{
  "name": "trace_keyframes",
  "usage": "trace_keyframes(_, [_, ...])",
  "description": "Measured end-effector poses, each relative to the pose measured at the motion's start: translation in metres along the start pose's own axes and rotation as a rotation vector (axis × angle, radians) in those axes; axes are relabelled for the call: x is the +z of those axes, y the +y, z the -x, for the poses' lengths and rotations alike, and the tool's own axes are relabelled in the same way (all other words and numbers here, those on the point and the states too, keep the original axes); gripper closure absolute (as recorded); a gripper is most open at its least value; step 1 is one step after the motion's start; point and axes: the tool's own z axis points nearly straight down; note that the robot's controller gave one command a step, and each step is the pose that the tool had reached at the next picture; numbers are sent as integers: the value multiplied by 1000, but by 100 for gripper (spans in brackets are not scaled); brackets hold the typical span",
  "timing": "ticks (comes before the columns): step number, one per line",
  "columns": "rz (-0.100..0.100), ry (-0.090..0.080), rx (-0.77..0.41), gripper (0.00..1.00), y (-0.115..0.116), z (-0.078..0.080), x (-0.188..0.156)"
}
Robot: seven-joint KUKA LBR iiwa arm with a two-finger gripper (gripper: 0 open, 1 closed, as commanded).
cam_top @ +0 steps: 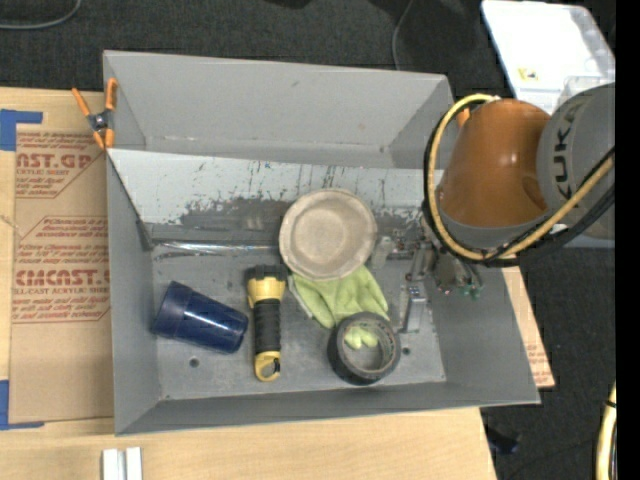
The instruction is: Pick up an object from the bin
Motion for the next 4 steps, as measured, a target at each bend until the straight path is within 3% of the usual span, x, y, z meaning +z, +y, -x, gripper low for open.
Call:
trace_keyframes(1, [-1, -7, 0, 0, 0, 2, -3])
trace_keyframes(2, [1, -12, 69, 0, 30, 5, 64])
trace_keyframes(3, [1, -6, 279, 0, 32, 27, 96])
trace_keyframes(4, [-2, -11, 81, 0, 40, 34, 96])
